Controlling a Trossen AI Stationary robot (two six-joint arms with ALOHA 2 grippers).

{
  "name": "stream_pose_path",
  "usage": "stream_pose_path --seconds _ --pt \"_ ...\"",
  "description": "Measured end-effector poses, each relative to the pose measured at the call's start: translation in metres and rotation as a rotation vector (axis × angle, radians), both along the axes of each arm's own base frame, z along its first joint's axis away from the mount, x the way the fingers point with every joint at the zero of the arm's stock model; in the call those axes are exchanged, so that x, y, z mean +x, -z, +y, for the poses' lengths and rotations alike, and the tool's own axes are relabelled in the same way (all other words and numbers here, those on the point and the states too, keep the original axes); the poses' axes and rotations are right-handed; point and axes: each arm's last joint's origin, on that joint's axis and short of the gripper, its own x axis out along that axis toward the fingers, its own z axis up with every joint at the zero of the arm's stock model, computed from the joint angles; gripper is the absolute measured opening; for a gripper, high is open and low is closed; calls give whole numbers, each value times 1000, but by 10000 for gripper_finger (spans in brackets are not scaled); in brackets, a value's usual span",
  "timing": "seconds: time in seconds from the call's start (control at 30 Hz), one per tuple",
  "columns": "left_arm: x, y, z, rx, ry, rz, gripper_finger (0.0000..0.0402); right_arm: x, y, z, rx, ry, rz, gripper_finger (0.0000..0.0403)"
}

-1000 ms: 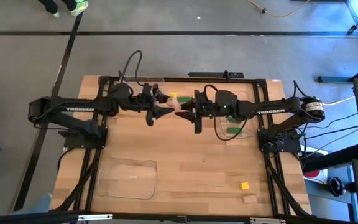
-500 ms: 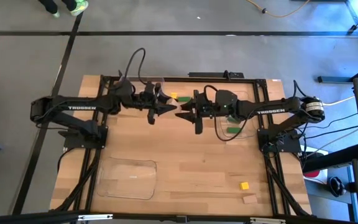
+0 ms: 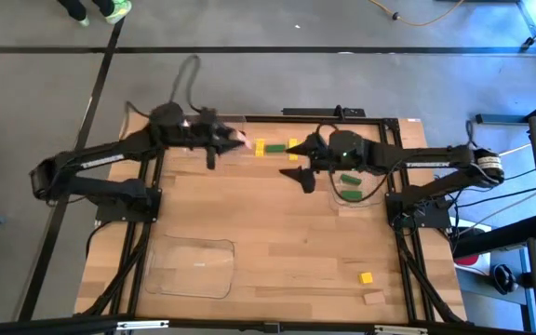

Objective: Sort & place blocks by color
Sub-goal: Put the top block into the top left transparent bin

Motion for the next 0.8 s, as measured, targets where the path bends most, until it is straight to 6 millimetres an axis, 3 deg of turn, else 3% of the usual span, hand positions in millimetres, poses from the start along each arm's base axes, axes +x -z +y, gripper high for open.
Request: stream_pose_path --seconds 0.17,0.37,0.63,0.8 --pt "-35 -9 -3 37 -58 42 117 -18 -10 -1 -25 42 24 364" --pt "-51 -13 -11 67 -79 12 117 -25 -23 -2 -55 55 -45 357" --pt "-49 -12 -9 -42 -146 46 117 -25 -24 -2 -50 54 -48 357" --pt "-29 -29 19 -39 -326 377 117 -26 -23 -7 -50 74 -46 357"
